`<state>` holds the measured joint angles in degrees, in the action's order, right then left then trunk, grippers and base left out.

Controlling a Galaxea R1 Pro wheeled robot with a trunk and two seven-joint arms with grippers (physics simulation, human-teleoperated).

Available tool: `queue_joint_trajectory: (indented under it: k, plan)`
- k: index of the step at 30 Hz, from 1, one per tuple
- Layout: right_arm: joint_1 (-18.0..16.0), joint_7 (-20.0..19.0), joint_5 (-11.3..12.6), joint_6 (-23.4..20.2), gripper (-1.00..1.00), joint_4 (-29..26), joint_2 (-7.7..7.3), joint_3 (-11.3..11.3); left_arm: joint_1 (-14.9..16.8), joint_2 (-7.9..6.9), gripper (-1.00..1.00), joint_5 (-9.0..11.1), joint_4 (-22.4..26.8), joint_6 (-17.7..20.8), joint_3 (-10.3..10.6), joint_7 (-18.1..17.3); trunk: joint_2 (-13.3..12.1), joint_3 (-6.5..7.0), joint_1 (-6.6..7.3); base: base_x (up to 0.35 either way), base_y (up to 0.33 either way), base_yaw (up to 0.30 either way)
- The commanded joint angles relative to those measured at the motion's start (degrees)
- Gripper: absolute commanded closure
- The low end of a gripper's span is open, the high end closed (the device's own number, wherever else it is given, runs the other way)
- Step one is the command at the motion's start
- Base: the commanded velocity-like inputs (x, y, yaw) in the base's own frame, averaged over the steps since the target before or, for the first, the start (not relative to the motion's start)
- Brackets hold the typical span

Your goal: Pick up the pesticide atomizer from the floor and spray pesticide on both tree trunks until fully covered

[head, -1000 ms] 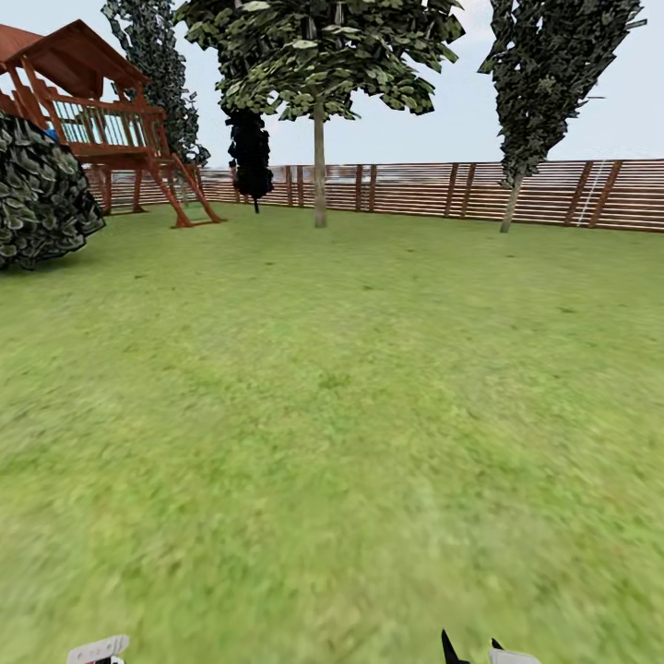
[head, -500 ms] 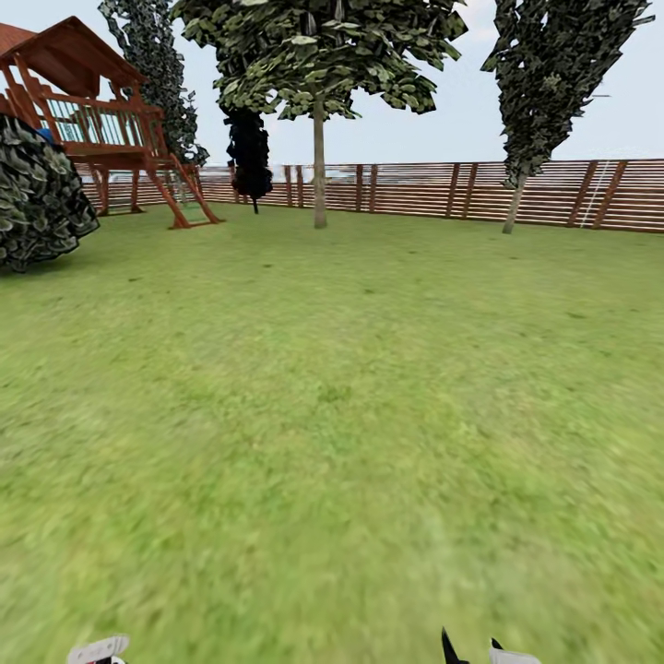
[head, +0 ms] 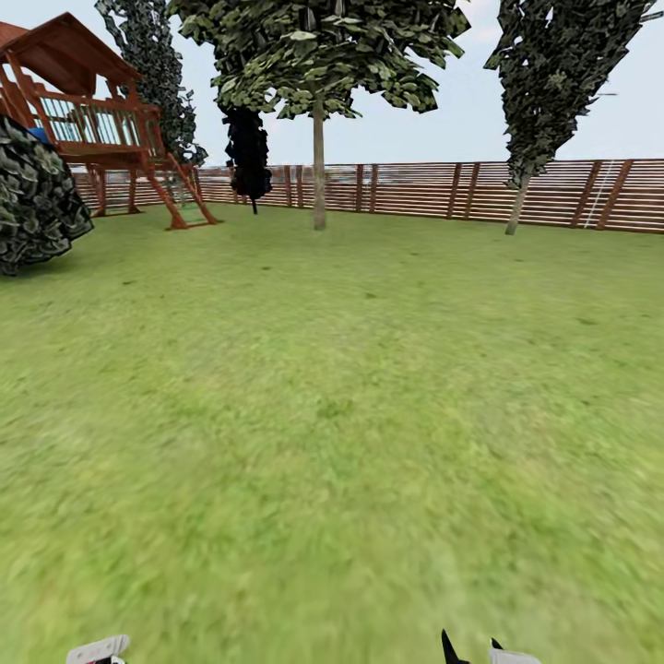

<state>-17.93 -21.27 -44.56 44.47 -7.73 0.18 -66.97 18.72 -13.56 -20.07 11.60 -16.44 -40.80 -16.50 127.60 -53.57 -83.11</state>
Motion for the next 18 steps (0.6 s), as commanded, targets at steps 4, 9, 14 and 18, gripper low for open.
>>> queue_joint_trajectory:
  k: [4, 9, 14, 18]
  plan:
    - [0.0, 0.0, 0.0, 0.0, -1.0, 0.0, 0.0, 0.0, 0.0, 0.01, 1.0, 0.0, 0.0, 0.0, 0.0, 0.0, 0.0, 0.0, 0.0, 0.338, 0.0, 0.0]
    - [0.0, 0.0, 0.0, 0.0, -1.0, 0.0, 0.0, 0.0, 0.0, 0.02, 1.0, 0.0, 0.0, 0.0, -0.1, 0.0, 0.0, 0.0, 0.0, 0.338, 0.0, 0.0]
    - [0.0, 0.0, 0.0, 0.0, -1.0, 0.0, 0.0, 0.0, 0.0, 0.0, 1.0, 0.0, 0.0, 0.0, -0.1, 0.0, 0.0, 0.0, 0.0, 0.338, 0.0, 0.0]
    - [0.0, 0.0, 0.0, 0.0, -1.0, 0.0, 0.0, 0.0, 0.0, -0.02, 1.0, 0.0, 0.0, 0.0, -0.1, 0.0, 0.0, 0.0, 0.0, 0.338, 0.0, 0.0]
